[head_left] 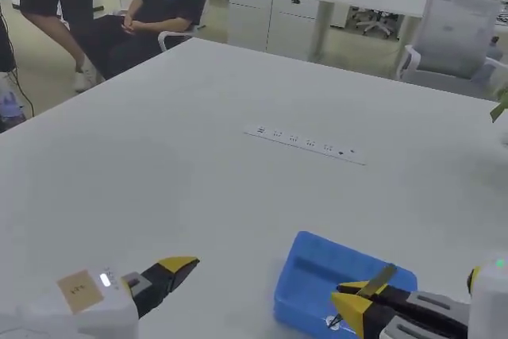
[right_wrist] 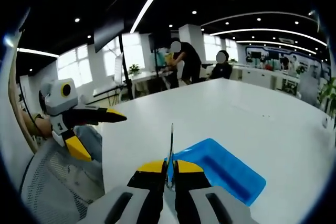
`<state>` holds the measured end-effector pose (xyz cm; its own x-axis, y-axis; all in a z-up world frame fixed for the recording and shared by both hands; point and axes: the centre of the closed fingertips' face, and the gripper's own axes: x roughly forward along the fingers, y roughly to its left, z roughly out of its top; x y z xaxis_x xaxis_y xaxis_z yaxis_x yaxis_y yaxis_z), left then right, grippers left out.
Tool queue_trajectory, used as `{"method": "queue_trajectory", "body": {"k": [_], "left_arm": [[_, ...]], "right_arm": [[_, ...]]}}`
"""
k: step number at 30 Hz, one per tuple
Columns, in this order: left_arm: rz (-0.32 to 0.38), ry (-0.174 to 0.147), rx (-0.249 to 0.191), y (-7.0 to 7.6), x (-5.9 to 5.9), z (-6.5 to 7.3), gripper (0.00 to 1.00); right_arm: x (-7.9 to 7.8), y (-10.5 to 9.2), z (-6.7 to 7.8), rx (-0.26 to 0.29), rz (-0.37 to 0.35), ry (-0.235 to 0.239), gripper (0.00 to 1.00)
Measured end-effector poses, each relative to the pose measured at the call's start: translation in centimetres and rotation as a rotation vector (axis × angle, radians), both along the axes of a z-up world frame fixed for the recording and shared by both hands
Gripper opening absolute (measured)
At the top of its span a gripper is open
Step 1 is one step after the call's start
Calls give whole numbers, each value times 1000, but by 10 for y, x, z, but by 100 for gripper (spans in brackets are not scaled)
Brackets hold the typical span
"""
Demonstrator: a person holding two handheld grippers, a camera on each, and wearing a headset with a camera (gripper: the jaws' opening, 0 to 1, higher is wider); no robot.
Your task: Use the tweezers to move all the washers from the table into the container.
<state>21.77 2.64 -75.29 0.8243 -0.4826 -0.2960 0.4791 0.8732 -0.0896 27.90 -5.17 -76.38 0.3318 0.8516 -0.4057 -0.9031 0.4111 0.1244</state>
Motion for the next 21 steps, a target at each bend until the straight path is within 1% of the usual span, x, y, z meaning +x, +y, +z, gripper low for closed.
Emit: {"method": "queue_trajectory", "body": {"k": [3, 6, 10, 12, 18, 21], "left_arm": [[0, 2, 0, 0, 0, 0, 80], [1, 1, 2, 0, 0, 0, 80], [2, -1, 0, 0, 0, 0, 80], [3, 2, 2, 1, 0, 0, 80], [6, 2, -1, 1, 1, 0, 80], [5, 5, 4, 1, 1, -1, 80]], "right_arm": [[6, -2, 3, 11, -14, 1, 2], [15, -3, 5, 13, -35, 0, 3], [30, -6, 6, 16, -70, 15, 3], [35, -8, 5, 17, -82, 16, 3], [46, -10, 1, 23, -104, 37, 3], [51, -11, -5, 14, -113, 54, 3]]}}
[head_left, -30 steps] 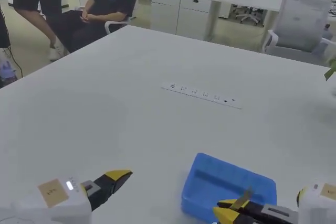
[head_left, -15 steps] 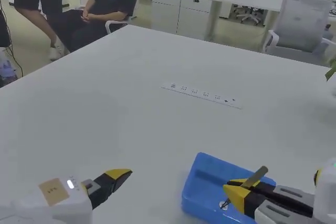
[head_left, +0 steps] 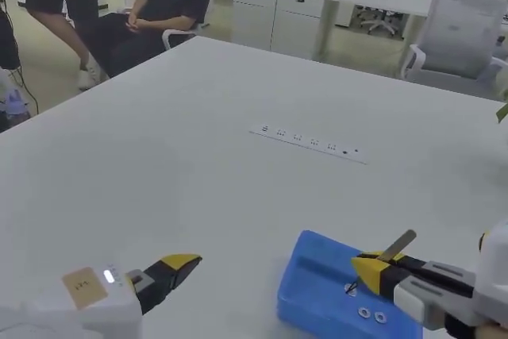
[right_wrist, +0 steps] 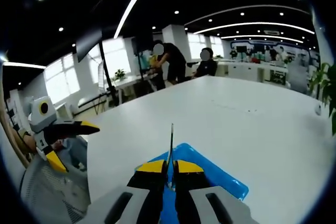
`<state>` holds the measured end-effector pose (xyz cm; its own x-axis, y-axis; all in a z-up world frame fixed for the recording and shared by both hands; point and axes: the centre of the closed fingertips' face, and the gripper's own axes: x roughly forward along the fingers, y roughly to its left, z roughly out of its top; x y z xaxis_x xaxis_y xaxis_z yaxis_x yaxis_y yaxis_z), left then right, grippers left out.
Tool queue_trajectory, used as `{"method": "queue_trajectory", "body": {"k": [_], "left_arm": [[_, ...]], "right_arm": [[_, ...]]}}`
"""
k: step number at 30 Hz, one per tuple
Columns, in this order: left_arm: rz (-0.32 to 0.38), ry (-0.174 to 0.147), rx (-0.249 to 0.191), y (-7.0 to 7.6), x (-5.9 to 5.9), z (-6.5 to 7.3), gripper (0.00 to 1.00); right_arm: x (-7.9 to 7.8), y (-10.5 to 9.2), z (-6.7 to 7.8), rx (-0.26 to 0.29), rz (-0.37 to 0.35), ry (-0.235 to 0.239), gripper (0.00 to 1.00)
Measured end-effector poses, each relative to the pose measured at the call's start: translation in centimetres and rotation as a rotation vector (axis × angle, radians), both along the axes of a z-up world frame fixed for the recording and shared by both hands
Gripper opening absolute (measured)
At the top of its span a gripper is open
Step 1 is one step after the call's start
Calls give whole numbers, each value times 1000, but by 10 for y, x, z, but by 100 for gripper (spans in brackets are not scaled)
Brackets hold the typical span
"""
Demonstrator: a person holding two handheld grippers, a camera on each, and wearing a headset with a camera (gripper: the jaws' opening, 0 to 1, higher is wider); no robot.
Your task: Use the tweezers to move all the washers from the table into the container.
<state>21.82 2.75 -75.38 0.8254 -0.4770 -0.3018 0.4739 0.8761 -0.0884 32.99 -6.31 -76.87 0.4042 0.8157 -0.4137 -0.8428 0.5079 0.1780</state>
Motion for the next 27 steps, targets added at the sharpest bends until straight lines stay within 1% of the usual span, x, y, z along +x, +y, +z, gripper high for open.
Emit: {"method": "queue_trajectory", "body": {"k": [6, 11, 14, 20, 24, 27], "left_arm": [[-4, 4, 0, -1, 0, -1, 80], [-9, 7, 6, -2, 0, -2, 80], [-11, 9, 0, -2, -1, -1, 80], [-14, 13, 8, -2, -1, -3, 80], [-11, 15, 10, -2, -1, -3, 80], [-8, 13, 9, -1, -1, -3, 80]], "right_arm": [[7, -1, -12, -8, -9, 26, 3], [13, -3, -25, -29, -15, 50, 3], [15, -3, -31, -38, -15, 59, 3], [18, -4, -44, -68, -9, 70, 3], [19, -3, -50, -85, -6, 61, 3], [19, -3, -52, -90, -7, 66, 3]]}}
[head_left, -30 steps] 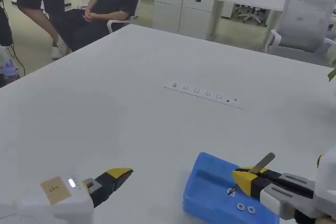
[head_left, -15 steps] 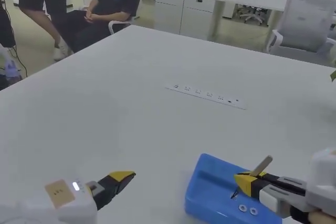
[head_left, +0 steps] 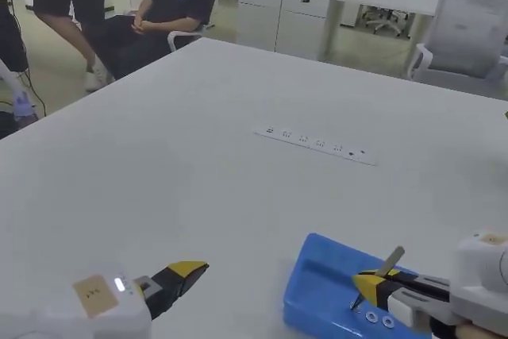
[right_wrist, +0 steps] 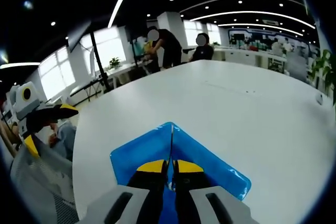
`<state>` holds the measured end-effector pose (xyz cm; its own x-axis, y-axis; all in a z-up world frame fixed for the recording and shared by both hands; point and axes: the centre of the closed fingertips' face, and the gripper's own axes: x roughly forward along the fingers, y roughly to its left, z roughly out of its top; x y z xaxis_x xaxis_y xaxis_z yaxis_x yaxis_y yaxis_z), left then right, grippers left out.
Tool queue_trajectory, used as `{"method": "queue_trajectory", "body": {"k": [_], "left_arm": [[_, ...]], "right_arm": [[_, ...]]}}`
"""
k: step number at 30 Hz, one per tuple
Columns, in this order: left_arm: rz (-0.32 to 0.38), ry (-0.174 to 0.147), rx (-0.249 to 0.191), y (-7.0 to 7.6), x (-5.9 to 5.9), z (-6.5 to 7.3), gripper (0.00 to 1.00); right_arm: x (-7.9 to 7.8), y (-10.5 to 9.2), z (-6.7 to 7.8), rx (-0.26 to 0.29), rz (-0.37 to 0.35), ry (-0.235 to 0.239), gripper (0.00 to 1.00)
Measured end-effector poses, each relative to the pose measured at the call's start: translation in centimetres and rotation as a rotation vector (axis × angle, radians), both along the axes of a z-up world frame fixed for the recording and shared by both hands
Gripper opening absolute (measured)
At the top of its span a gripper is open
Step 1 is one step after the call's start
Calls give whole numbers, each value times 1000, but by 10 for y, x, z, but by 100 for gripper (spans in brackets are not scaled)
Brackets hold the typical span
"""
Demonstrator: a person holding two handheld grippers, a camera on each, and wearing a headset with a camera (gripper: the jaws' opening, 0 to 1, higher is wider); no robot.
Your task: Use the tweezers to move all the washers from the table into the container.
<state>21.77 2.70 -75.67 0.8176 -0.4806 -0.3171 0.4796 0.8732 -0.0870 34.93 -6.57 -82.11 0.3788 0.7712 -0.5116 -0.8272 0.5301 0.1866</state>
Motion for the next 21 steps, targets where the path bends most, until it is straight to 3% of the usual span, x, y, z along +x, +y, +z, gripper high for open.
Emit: {"method": "queue_trajectory", "body": {"k": [6, 13, 15, 21], "left_arm": [[1, 3, 2, 0, 0, 0, 80], [3, 0, 2, 1, 0, 0, 79], [3, -2, -2, 1, 1, 1, 79], [0, -1, 1, 1, 1, 0, 79]], "right_arm": [[2, 2, -5, -10, 8, -4, 3], [2, 0, -8, -34, 41, -46, 3], [1, 0, -6, -41, 48, -71, 4], [-4, 4, 10, 9, 63, -110, 3]]}}
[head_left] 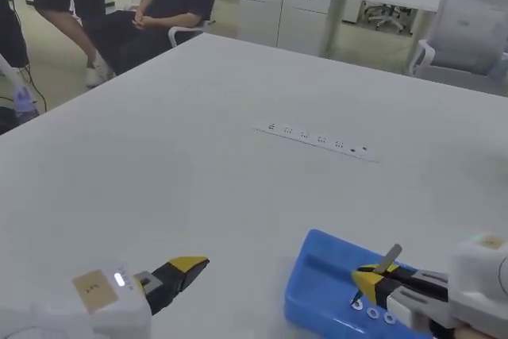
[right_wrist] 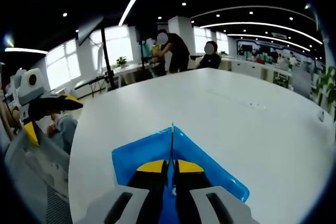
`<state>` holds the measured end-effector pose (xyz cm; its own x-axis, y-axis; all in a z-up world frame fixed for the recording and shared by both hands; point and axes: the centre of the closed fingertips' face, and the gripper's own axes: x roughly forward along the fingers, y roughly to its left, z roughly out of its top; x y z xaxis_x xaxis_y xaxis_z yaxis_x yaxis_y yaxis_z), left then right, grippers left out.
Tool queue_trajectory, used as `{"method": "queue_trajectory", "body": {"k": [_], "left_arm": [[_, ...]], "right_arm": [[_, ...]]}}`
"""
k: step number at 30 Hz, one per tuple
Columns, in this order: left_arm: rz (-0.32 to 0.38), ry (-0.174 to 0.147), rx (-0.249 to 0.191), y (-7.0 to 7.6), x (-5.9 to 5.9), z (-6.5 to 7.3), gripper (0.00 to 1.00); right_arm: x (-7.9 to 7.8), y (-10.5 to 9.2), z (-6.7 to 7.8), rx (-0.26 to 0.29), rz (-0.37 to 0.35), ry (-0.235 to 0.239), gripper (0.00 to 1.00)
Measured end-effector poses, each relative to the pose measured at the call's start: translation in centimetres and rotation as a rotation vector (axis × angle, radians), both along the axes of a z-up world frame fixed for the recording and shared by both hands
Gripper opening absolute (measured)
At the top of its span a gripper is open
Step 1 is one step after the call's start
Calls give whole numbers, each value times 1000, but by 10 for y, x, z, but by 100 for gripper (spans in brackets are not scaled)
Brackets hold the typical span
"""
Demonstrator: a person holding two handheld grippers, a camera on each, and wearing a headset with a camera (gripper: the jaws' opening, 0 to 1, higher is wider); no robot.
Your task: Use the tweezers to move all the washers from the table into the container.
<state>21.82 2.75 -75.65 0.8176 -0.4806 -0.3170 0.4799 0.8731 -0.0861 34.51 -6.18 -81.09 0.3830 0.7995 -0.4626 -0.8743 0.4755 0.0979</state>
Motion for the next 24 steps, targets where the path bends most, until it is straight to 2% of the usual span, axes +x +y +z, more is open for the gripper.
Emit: {"method": "queue_trajectory", "body": {"k": [5, 11, 14, 15, 17, 20, 21, 24], "left_arm": [[0, 0, -1, 0, 0, 0, 79], [-7, 2, 5, -1, 0, -1, 79], [-7, 2, 7, -1, 0, -1, 79], [-8, 2, 7, -1, -1, -1, 79], [-7, 1, 8, -1, -1, -1, 78], [-7, 2, 11, -1, -1, -1, 78], [-9, 2, 12, -1, -1, -1, 78], [-14, 6, 15, -3, -1, -2, 78]], "right_arm": [[-14, 4, 23, 71, 32, -43, 2], [-31, 2, 42, 117, 40, -60, 1], [-41, 0, 46, 118, 54, -74, 1], [-46, -1, 48, 109, 70, -104, 1], [-56, -1, 51, 100, 99, -125, 1], [-76, 0, 48, 67, 171, -155, 1], [-84, 0, 42, 35, 210, -175, 1], [-95, -3, 20, -33, 243, -173, 1]]}}
